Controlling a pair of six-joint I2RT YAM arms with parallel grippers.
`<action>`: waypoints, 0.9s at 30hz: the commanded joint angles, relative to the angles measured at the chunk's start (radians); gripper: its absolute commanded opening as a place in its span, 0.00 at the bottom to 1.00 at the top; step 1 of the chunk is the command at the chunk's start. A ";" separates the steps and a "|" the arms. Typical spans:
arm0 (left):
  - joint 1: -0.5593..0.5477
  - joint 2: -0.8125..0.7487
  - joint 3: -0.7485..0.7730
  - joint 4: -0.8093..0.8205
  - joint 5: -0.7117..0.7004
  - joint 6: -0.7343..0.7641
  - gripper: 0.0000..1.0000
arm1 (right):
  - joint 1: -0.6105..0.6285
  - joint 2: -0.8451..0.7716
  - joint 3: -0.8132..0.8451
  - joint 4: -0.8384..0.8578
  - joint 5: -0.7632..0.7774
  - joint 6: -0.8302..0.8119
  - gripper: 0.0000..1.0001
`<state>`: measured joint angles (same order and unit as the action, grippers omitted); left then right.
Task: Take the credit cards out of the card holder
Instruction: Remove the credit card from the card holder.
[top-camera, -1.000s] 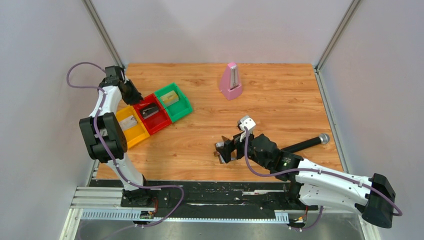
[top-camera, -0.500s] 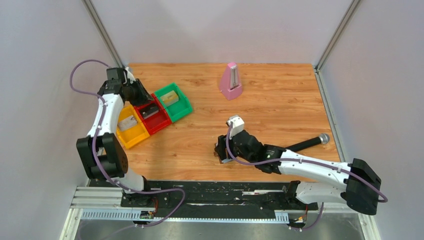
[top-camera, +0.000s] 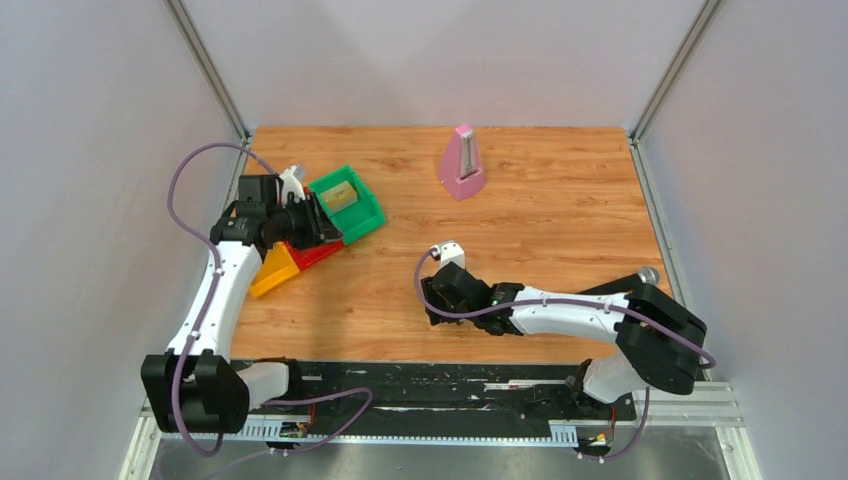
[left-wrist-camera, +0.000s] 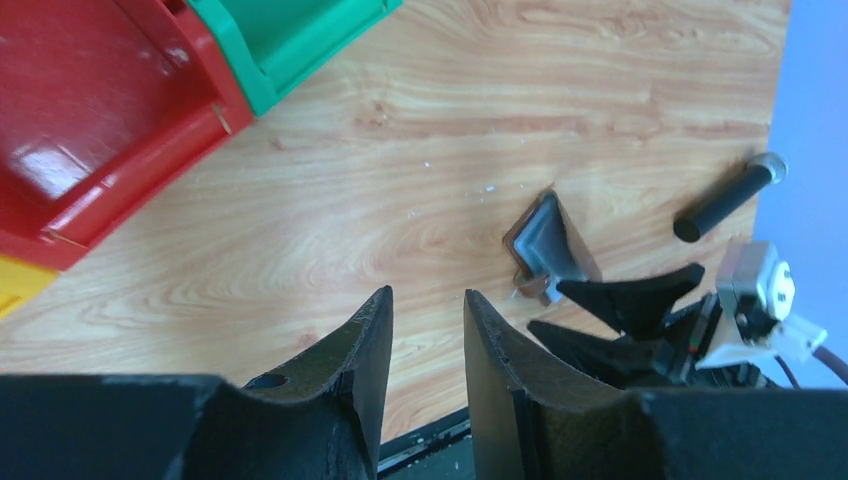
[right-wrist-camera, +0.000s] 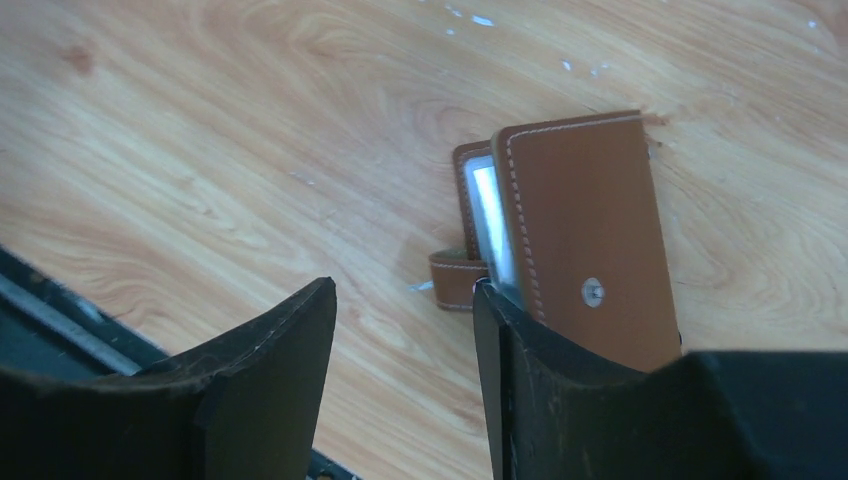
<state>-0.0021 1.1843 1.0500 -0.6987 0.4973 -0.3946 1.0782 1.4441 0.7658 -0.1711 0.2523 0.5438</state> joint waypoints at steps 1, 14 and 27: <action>-0.043 -0.046 -0.054 0.020 0.045 -0.003 0.41 | -0.020 0.050 0.038 -0.027 0.098 0.014 0.57; -0.221 -0.038 -0.162 0.151 -0.008 -0.098 0.43 | -0.041 0.029 0.023 -0.038 0.130 -0.164 0.64; -0.286 0.009 -0.175 0.202 -0.052 -0.133 0.44 | -0.115 0.001 -0.039 -0.002 0.106 -0.252 0.64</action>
<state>-0.2733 1.1820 0.8818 -0.5449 0.4629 -0.5091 0.9829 1.4601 0.7353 -0.2184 0.3466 0.3225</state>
